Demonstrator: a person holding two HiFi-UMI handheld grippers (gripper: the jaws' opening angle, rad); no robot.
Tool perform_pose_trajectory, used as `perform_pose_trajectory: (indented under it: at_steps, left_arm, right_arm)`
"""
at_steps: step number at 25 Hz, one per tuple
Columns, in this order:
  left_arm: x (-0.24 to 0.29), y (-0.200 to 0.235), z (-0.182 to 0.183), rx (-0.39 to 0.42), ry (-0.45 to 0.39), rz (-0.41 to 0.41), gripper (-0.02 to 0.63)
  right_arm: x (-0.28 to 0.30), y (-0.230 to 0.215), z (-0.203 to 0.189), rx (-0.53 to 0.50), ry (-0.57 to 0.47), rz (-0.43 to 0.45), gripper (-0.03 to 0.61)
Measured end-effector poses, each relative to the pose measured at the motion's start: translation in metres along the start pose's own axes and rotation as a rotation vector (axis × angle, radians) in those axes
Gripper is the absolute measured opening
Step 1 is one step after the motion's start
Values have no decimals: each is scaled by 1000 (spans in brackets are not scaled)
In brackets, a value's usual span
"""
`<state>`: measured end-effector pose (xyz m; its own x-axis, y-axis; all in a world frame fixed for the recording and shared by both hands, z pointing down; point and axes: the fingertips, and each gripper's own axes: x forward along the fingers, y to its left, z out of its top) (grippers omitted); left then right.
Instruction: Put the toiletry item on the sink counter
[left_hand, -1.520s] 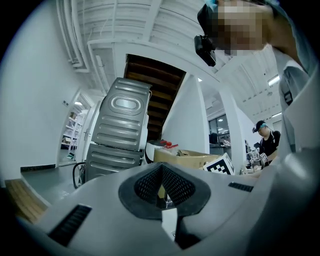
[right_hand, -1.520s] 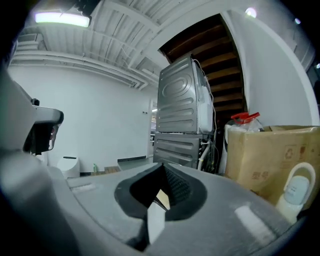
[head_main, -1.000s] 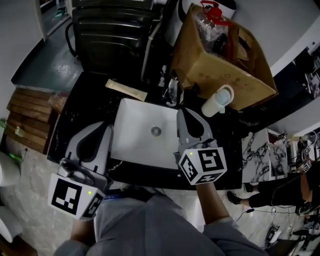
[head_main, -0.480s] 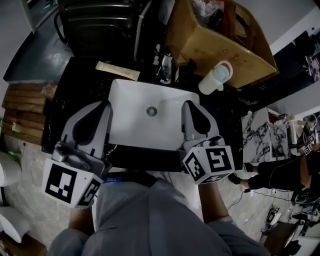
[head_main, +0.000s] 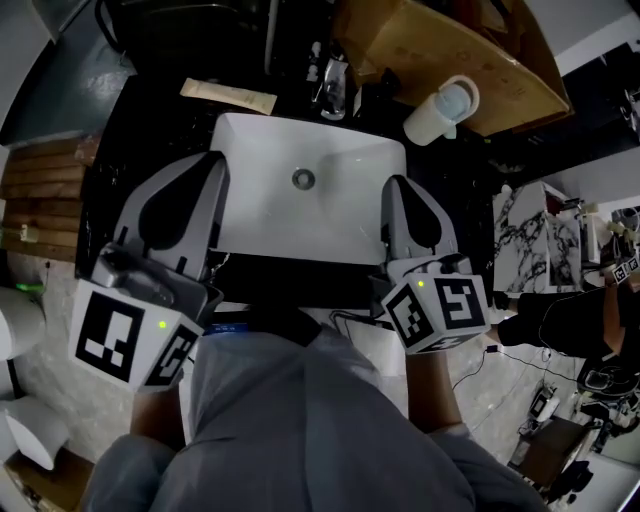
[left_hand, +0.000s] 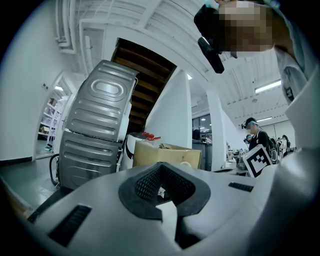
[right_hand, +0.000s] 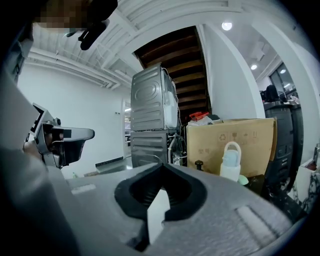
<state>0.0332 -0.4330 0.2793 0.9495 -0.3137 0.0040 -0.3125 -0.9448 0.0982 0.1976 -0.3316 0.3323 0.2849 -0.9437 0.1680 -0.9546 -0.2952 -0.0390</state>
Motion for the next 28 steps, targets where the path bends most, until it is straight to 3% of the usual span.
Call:
perform_pose_trajectory:
  at_steps: [28]
  left_arm:
    - [11, -2, -13, -12, 15, -30, 5]
  right_arm:
    - [-11, -24, -14, 32, 29, -96, -2]
